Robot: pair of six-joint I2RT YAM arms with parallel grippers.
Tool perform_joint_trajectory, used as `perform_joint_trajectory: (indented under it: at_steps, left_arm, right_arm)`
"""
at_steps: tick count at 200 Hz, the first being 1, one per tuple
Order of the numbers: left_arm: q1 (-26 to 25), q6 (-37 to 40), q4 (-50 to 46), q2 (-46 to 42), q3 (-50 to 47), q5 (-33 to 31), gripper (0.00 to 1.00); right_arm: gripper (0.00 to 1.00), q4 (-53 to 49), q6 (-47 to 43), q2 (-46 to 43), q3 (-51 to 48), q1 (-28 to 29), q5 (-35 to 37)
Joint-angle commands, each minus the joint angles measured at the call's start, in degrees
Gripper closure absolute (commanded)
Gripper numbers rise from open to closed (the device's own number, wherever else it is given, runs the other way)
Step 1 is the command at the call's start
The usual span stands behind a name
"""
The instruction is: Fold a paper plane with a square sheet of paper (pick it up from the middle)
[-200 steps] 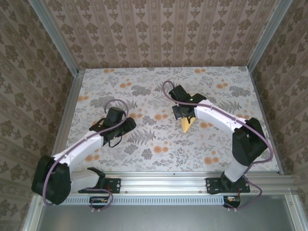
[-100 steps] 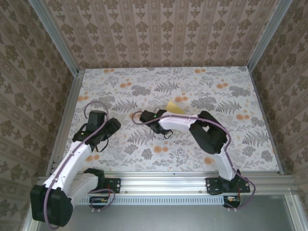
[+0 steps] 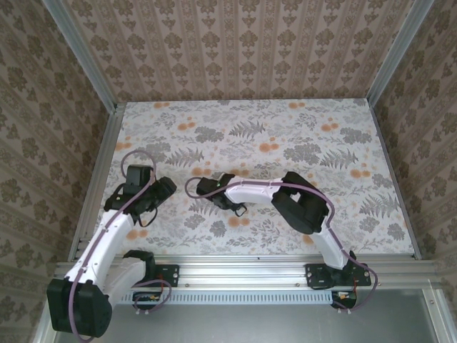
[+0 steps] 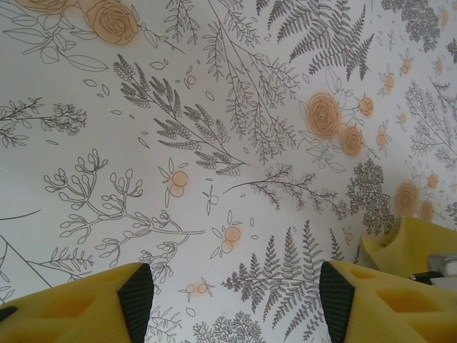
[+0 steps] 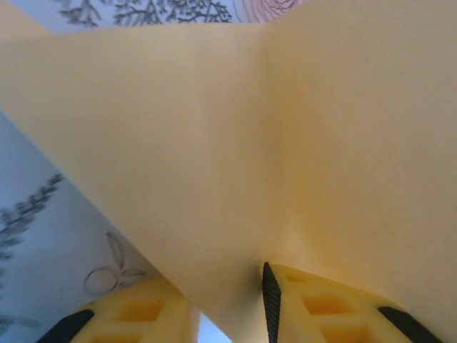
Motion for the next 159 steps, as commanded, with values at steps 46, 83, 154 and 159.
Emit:
perform_joint_trajectory:
  at_steps: [46,83,154,159]
  left_arm:
    - [0.31,0.60,1.78,0.77,0.29,4.12,0.33]
    - [-1.32,-0.39,4.21,2.08,-1.01,5.06,0.33]
    - [-12.07,-4.12,8.65,6.60,-3.08,1.46,0.31]
    - [-12.97,-4.48,8.89,7.05,-3.09,0.96,0.31]
  right_arm:
    - [0.56,2.54,1.90,-18.15,-3.60,1.00,-25.17]
    - [0.53,7.14,4.27,-27.52,-10.34,-3.19,-30.71]
    - [0.63,10.51,1.34,-29.38,-24.19,-19.57,-38.09]
    - [0.63,10.60,0.75,-28.96,-24.30,-19.99,-38.37]
